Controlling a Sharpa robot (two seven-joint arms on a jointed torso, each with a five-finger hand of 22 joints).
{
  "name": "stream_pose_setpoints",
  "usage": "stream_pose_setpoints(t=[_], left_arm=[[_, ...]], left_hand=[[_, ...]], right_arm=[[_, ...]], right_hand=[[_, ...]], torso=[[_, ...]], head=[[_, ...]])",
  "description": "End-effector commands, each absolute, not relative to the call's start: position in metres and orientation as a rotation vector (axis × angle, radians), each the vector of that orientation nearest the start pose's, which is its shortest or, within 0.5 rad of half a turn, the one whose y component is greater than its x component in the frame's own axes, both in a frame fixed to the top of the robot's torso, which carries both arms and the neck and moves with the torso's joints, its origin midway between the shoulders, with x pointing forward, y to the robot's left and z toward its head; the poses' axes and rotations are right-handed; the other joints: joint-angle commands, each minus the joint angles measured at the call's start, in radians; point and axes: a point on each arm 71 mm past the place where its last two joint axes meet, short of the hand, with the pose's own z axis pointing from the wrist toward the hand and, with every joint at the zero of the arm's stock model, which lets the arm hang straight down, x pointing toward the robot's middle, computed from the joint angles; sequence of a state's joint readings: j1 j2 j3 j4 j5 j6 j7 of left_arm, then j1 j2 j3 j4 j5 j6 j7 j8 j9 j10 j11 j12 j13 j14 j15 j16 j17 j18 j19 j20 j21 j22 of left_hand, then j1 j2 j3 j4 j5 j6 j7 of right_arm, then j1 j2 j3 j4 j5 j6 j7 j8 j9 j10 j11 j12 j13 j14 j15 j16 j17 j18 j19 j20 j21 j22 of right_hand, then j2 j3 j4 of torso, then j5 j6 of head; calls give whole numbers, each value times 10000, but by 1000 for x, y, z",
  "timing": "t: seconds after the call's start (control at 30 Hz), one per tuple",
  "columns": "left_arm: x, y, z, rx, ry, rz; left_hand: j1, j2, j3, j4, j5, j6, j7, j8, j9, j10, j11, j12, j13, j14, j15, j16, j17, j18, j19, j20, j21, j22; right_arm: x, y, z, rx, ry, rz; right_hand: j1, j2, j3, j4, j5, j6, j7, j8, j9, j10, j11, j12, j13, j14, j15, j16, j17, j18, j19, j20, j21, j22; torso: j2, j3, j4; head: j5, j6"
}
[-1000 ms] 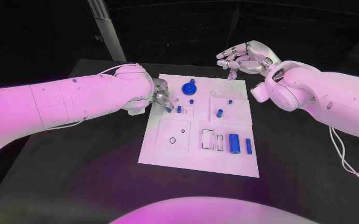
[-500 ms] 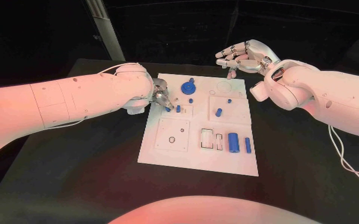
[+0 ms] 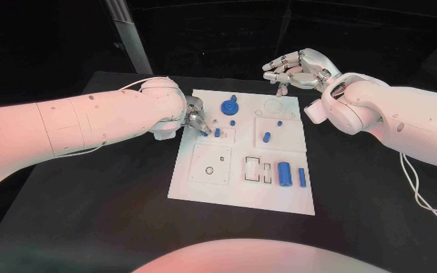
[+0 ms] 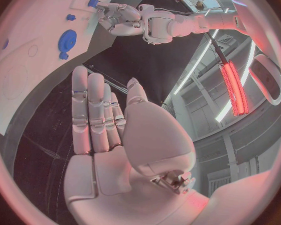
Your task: Assemble the parts on the task board
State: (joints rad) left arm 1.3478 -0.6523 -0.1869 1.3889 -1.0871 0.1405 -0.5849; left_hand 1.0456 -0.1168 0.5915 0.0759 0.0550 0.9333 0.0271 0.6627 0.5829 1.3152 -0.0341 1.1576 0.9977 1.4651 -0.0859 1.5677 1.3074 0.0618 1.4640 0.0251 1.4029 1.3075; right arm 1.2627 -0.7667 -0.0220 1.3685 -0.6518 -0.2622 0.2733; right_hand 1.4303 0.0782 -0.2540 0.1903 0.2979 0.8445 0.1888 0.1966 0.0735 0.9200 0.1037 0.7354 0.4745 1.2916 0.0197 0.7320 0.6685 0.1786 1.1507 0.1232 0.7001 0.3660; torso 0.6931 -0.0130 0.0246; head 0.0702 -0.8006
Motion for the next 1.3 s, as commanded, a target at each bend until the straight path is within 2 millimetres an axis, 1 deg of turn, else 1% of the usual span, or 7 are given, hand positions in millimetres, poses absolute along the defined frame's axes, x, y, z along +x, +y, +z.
stream_pose_setpoints(t=[0.03,0.27,0.47,0.7,0.87,0.93,1.3], left_arm=[[505,171,-215,-456,23319,-2395],[506,171,-214,-557,23214,-2420],[507,171,-214,-596,23177,-2422],[508,170,-214,-591,23159,-2429],[508,168,-214,-544,23175,-2444],[508,168,-214,-531,23182,-2446],[509,168,-214,-540,23169,-2450]], left_hand=[[-112,-16,-55,19,41,91,5,17,12,46,-55,44,9,1057,-82,31,2634,-64,43,-71,26,248],[-114,-16,-79,19,45,126,-10,36,15,72,-69,76,44,1057,-90,31,2634,-68,54,-76,41,271],[-191,-24,-155,77,43,161,-19,48,7,87,-79,83,46,1057,-103,31,2634,-68,58,-89,42,276],[-586,-63,-474,409,40,219,-18,45,-35,123,-81,116,77,1057,-112,31,2634,-77,78,-105,59,311],[-955,-112,-882,773,37,272,-5,43,-71,144,-70,142,101,1057,-107,31,2634,-85,96,-104,76,348],[-1060,-145,-1074,887,34,288,-2,46,-81,145,-66,145,101,1057,-104,31,2634,-85,97,-102,74,350],[-1143,-111,-1428,1097,36,291,-3,36,-110,118,-65,114,60,1057,-106,31,2634,-79,88,-103,51,331]], right_arm=[[524,-202,-147,4097,15608,12685],[524,-201,-147,4093,15608,12691],[524,-201,-147,4094,15608,12690],[524,-201,-147,4095,15606,12689],[524,-201,-147,4089,15620,12700],[524,-201,-147,4089,15628,12703],[524,-202,-147,4112,15640,12672]], right_hand=[[0,80,20,17,40,-60,-29,47,8,-88,-14,53,-11,-89,15,-58,-15,41,-55,-9,-37,-10],[0,80,20,17,40,-60,-29,47,8,-88,-14,53,-11,-89,15,-58,-15,41,-55,-9,-37,-10],[0,80,20,17,40,-60,-29,47,8,-88,-14,53,-11,-89,15,-58,-15,41,-55,-9,-37,-10],[-6,89,18,27,43,-67,-28,57,8,-89,-12,59,-27,-90,16,-56,-19,41,-55,-8,-40,-11],[-6,89,18,27,43,-67,-28,57,8,-89,-12,59,-27,-90,16,-56,-19,41,-55,-8,-40,-11],[-6,89,18,27,43,-67,-28,57,8,-89,-12,59,-27,-90,16,-56,-19,41,-55,-8,-40,-11],[-11,90,15,31,44,-70,-28,61,8,-91,-11,62,-35,-92,17,-56,-21,41,-56,-7,-41,-11]], torso=[[-2,4,-1],[2,8,-8],[-1,6,-7],[0,7,-3],[4,8,-7],[1,2,-5],[-7,7,-3]], head=[[3,3],[6,-24],[-5,-15],[-15,-9],[-17,-23],[-28,-29],[-46,-27]])
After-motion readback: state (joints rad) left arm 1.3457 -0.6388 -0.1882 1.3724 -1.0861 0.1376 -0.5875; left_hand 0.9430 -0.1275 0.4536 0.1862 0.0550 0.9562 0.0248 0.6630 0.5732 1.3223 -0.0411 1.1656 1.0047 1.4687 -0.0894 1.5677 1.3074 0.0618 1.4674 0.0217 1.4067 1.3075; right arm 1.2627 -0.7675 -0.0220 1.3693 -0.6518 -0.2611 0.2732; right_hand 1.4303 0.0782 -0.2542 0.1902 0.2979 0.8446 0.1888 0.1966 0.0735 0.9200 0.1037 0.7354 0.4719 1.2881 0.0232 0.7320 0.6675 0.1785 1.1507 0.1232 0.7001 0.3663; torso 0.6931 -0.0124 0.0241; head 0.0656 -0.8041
